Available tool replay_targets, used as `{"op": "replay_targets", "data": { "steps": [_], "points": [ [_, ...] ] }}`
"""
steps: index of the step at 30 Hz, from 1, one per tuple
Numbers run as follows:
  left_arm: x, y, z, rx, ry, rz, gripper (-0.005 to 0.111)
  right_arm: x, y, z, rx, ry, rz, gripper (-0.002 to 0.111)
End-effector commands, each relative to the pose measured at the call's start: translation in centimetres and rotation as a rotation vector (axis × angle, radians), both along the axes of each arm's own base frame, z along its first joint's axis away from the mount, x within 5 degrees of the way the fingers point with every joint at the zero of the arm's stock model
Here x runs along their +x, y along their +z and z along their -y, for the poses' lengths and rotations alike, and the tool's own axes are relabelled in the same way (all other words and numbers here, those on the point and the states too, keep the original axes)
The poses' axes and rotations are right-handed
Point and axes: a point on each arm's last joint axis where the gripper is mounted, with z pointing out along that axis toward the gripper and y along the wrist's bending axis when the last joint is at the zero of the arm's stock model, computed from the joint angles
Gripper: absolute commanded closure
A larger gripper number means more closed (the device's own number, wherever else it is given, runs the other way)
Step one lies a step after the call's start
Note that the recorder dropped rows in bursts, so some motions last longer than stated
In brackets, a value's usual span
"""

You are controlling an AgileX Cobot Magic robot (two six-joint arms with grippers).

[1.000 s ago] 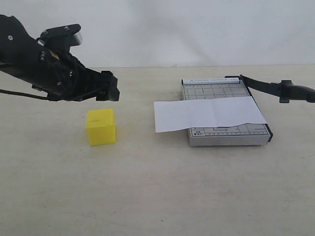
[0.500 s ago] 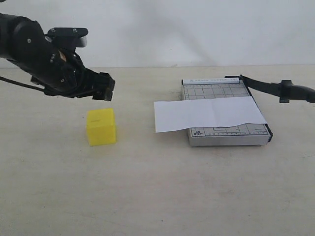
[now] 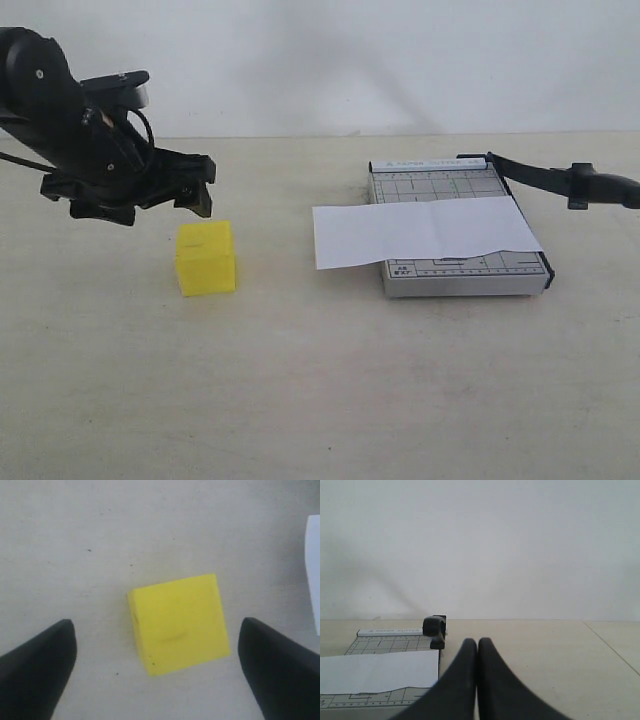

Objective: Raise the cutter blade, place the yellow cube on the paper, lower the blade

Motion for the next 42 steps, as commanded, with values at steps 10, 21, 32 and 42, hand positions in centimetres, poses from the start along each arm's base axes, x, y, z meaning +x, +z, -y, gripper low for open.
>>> {"op": "replay_targets", "data": {
  "steps": [10,21,32,42],
  "points": [
    [0.6,-1.5,0.6,-0.079,0.055,-0.029,0.023,0.0,-0.1,0.0,0.003,0.000,0.008,0.108],
    [1.3,-2.5,1.7,-0.200,0.028,-0.008,0.023,0.0,-0.1,0.0,0.003,0.000,0.008,0.108],
    [1.3,-2.8,1.6,-0.175,0.009,-0.012,0.023,0.0,-0.1,0.0,0.003,0.000,0.008,0.108],
    [1.3,-3.1,1.3,-0.120,-0.029,-0.008,0.023,0.0,-0.1,0.0,0.003,0.000,0.008,0.108]
  ]
}}
